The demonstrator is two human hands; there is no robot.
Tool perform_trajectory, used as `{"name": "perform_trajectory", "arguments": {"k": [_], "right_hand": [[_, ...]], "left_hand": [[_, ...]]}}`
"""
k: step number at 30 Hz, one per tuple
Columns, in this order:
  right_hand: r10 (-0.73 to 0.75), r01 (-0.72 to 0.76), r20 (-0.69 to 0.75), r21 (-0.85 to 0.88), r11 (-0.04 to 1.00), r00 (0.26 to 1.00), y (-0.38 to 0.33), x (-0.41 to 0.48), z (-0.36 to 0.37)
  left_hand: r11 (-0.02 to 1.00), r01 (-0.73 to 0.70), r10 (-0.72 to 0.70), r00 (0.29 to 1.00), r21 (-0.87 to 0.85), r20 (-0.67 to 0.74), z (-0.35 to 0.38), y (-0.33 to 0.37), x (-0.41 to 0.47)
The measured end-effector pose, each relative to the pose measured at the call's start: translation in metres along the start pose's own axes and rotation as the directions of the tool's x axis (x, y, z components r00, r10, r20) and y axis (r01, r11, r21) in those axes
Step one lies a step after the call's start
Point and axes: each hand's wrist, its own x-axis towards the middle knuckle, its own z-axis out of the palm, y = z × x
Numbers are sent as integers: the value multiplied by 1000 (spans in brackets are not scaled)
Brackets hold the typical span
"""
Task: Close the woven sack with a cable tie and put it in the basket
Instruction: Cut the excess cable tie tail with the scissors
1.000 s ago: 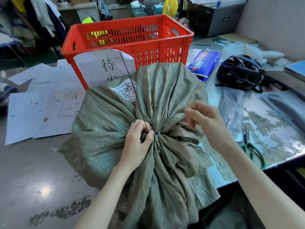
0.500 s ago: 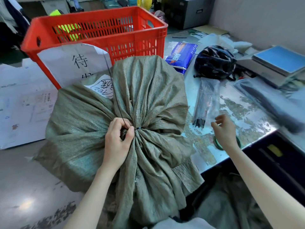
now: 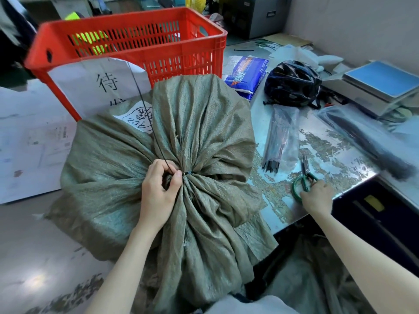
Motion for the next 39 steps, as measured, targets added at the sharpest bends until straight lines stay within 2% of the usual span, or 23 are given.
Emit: {"name": "perform_trajectory", "arguments": {"k": [7, 15, 20, 26, 29, 33, 36, 39], "right_hand": [[113, -119, 68, 101, 988, 991, -10, 3, -12], [132, -132, 11, 163, 978, 991, -10, -5, -12], [67, -51, -36, 339, 939, 997, -27, -19, -14], [-71, 64, -19, 700, 711, 997, -78, -64, -23], [-175, 131, -35, 811, 570, 984, -106, -95, -35], [-331, 92, 51, 911, 403, 942, -133, -132, -57], [-492, -12, 170, 952, 307, 854, -148, -158, -75], [-661, -185, 309, 950, 253, 683, -156, -178, -84]], "left_hand": [[1000, -4, 4, 1000, -5, -1, 0, -1, 0], [1000, -6, 6, 1000, 0, 0, 0, -1, 0], [1000, -13, 13, 1000, 6, -9, 0, 0, 0], [1000, 11, -11, 999, 1, -31, 0, 0, -1], [999, 38, -38, 999, -15, -31, 0, 1, -2], [997, 71, -71, 997, -32, -5, -4, 3, 0], [997, 61, -59, 998, -57, 35, -12, 7, 3], [989, 87, -80, 995, -118, 56, -21, 15, 6]]}}
